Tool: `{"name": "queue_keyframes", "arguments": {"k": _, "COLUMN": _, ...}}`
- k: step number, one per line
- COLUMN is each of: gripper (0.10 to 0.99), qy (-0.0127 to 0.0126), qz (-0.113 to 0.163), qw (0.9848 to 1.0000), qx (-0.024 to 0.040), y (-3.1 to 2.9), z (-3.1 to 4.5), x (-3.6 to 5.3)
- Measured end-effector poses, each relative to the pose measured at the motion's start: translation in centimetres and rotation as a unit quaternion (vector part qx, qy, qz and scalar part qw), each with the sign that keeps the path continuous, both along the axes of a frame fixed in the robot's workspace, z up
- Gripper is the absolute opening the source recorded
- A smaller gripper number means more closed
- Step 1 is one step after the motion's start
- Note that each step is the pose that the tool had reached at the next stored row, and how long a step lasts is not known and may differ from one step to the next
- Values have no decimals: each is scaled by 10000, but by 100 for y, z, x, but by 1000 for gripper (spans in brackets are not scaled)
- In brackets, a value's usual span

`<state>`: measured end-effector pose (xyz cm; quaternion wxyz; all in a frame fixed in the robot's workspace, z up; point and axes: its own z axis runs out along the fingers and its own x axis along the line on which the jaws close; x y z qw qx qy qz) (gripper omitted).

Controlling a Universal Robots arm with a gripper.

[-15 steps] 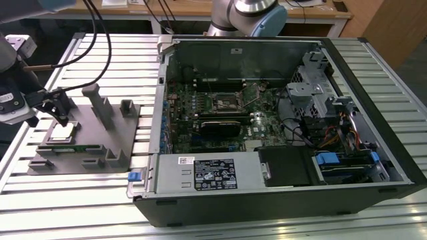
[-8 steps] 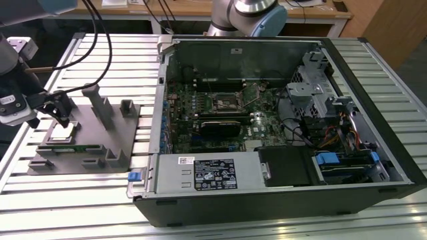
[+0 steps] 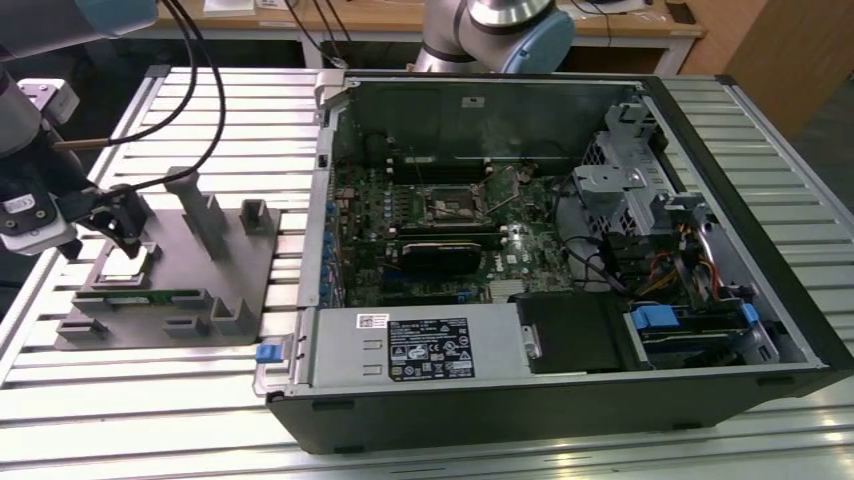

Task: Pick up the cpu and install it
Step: 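Pick up the cpu and move it towards the insertion slot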

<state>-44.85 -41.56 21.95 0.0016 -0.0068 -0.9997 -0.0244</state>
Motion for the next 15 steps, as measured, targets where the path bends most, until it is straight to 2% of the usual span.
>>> {"name": "queue_keyframes", "arguments": {"k": 8, "gripper": 706, "qy": 0, "qz": -7, "qw": 10000, "qx": 0, "y": 0, "z": -50, "x": 9}}
{"name": "queue_keyframes", "arguments": {"k": 15, "gripper": 706, "qy": 0, "qz": -56, "qw": 10000, "qx": 0, "y": 10, "z": -133, "x": 26}}
